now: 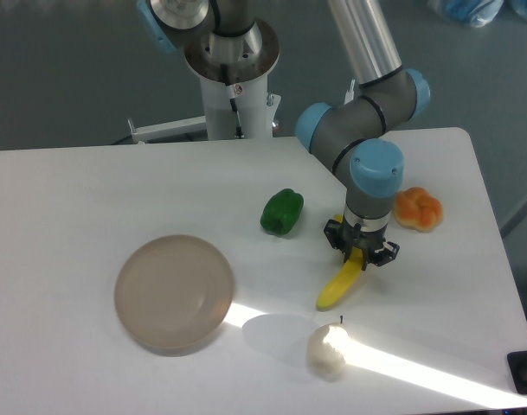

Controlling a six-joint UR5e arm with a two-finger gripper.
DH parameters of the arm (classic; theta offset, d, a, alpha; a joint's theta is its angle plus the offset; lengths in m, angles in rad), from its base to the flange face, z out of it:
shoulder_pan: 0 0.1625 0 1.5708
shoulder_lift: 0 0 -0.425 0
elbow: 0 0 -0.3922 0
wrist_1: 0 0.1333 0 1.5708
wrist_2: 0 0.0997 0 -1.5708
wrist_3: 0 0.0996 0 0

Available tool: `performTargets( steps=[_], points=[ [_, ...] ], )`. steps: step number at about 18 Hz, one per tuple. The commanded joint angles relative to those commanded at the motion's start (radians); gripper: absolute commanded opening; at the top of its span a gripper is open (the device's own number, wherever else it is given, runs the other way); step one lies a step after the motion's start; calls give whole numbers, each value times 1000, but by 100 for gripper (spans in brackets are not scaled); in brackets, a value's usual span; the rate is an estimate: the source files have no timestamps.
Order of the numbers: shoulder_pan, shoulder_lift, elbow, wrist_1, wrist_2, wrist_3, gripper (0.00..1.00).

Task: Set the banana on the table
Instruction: 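Lower the banana onto the table beside the green pepper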

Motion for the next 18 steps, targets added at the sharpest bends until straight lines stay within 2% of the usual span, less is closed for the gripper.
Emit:
performTargets(
  steps=[11,12,13,14,16,18],
  points=[
    [-2,-8,0,0,0,-2,37],
    [-2,-9,5,0,0,-2,51],
    [-2,-11,8,0,0,-3,75],
    [-2,-11,12,0,2,-5,92],
    [-2,-11,18,-2,0,-6,100],
    [0,-9,23,-2,0,-6,100]
  ],
)
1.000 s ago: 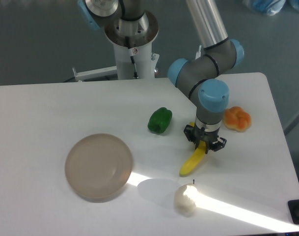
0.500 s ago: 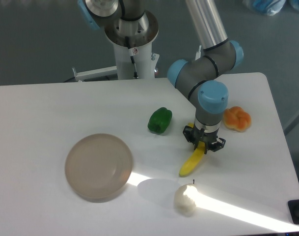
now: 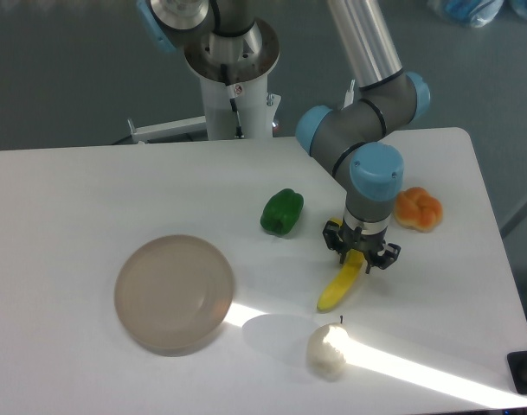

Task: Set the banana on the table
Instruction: 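Lower the banana onto the table beside the green pepper, then open the gripper to release the banana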

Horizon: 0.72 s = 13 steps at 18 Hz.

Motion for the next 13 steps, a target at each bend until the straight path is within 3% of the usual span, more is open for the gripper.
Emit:
performTargets(
  steps=[5,13],
  points=[
    [0,6,44,-2,-3,0,100],
    [-52,-31,210,-5,8,-17,100]
  ],
)
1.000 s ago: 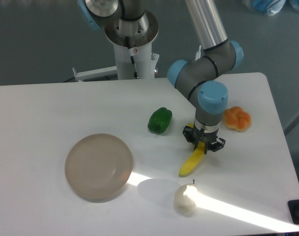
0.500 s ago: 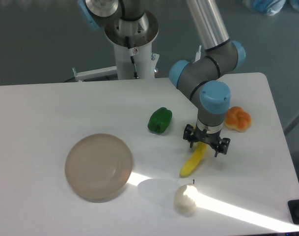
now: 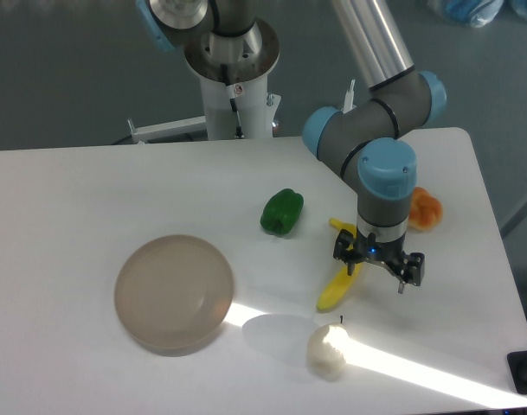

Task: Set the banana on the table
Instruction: 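Open the gripper to release the banana, then raise the open gripper away from the banana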

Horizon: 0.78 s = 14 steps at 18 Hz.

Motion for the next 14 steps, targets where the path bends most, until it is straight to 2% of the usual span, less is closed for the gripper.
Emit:
performTargets(
  steps=[14],
  points=[
    [-8,-20,104,-2,3,25,100]
  ],
)
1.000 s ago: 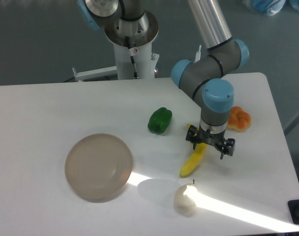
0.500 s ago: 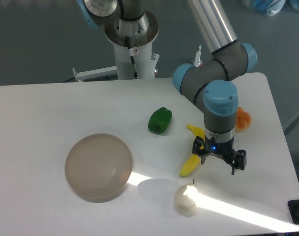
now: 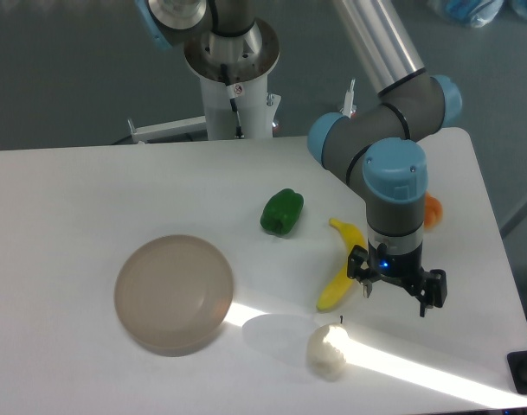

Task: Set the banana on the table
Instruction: 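Raise the open gripper away from the banana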

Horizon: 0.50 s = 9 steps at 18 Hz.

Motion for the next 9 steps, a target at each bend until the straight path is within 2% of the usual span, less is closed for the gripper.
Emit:
performTargets(
  steps=[9],
  points=[
    [-2,-6,28,-6,6,28,100]
  ],
)
